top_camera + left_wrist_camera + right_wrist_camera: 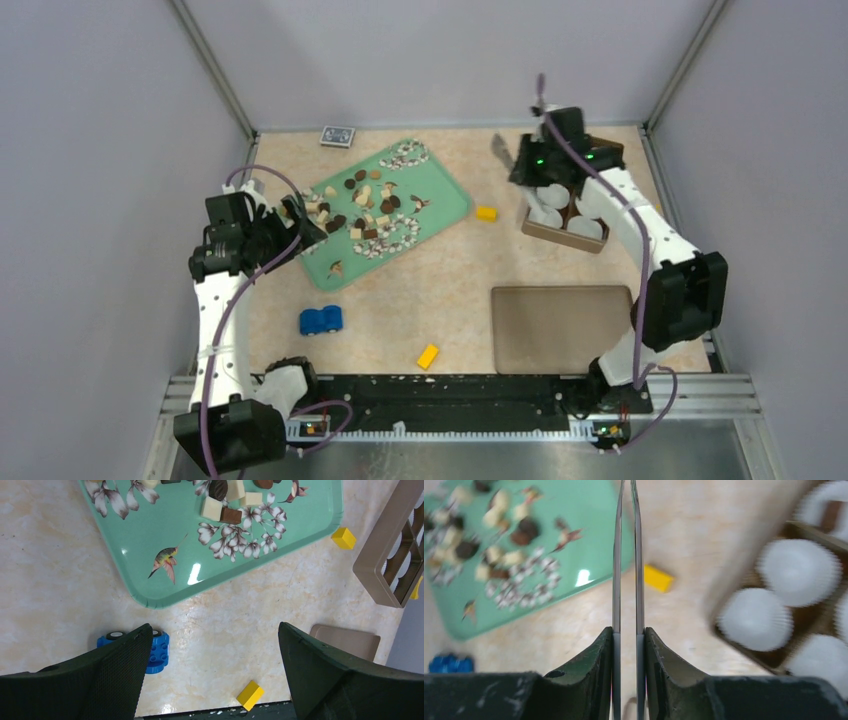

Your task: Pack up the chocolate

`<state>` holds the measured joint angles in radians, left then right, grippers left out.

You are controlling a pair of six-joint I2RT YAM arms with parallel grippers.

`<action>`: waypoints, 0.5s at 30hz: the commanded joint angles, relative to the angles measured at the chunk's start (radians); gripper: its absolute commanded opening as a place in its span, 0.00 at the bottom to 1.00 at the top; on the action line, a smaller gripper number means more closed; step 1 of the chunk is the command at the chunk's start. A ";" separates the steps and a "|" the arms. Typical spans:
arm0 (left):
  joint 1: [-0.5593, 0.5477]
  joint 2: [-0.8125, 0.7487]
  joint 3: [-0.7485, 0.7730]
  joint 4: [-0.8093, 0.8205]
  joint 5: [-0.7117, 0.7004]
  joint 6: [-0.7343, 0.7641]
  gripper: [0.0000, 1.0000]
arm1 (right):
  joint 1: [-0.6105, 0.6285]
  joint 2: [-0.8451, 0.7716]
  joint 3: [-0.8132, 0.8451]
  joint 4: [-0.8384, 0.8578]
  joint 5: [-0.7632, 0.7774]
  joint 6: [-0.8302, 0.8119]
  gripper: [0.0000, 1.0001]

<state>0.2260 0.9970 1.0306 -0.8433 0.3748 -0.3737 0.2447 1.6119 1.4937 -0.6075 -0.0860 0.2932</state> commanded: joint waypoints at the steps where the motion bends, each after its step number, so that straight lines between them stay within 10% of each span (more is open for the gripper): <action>1: -0.004 -0.020 -0.004 -0.002 -0.014 0.010 0.99 | 0.246 -0.023 -0.023 0.020 0.001 -0.039 0.11; 15: -0.004 -0.031 -0.017 -0.005 -0.037 0.008 0.99 | 0.566 0.256 0.114 -0.035 0.227 -0.126 0.32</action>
<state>0.2260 0.9813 1.0161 -0.8547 0.3489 -0.3714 0.7944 1.8580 1.5204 -0.6453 0.0547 0.2073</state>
